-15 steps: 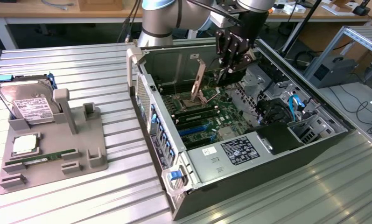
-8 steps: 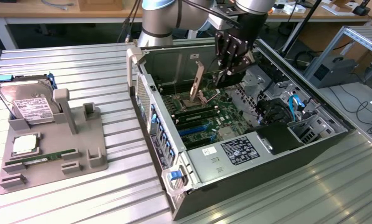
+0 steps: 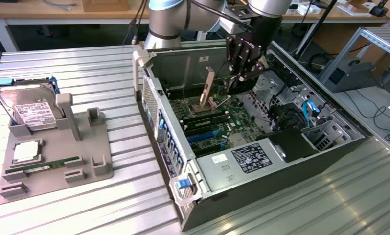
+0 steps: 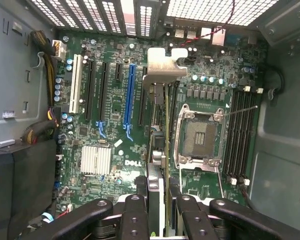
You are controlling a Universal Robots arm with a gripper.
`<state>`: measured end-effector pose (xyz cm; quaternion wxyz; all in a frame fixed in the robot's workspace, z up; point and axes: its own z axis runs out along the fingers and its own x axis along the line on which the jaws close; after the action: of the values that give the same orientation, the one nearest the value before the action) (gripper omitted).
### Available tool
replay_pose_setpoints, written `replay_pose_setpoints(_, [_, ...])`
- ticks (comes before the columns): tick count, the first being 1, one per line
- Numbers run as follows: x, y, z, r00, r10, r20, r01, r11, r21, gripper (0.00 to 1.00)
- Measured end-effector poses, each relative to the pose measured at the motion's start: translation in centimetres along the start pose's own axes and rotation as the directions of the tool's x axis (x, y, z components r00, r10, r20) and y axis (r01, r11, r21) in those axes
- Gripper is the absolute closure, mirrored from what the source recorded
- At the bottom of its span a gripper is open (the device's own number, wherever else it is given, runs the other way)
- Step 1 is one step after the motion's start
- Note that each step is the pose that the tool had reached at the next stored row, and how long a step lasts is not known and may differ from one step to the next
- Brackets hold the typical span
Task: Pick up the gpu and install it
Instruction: 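Insert the gpu into the slot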
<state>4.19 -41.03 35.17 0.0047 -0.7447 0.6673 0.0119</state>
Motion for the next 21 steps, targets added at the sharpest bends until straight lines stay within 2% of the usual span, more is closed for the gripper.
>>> replay_pose_setpoints(21, [0.65, 0.30, 0.35, 1.0000, 0.000, 0.0002, 0.000, 1.0000, 0.0000, 0.73])
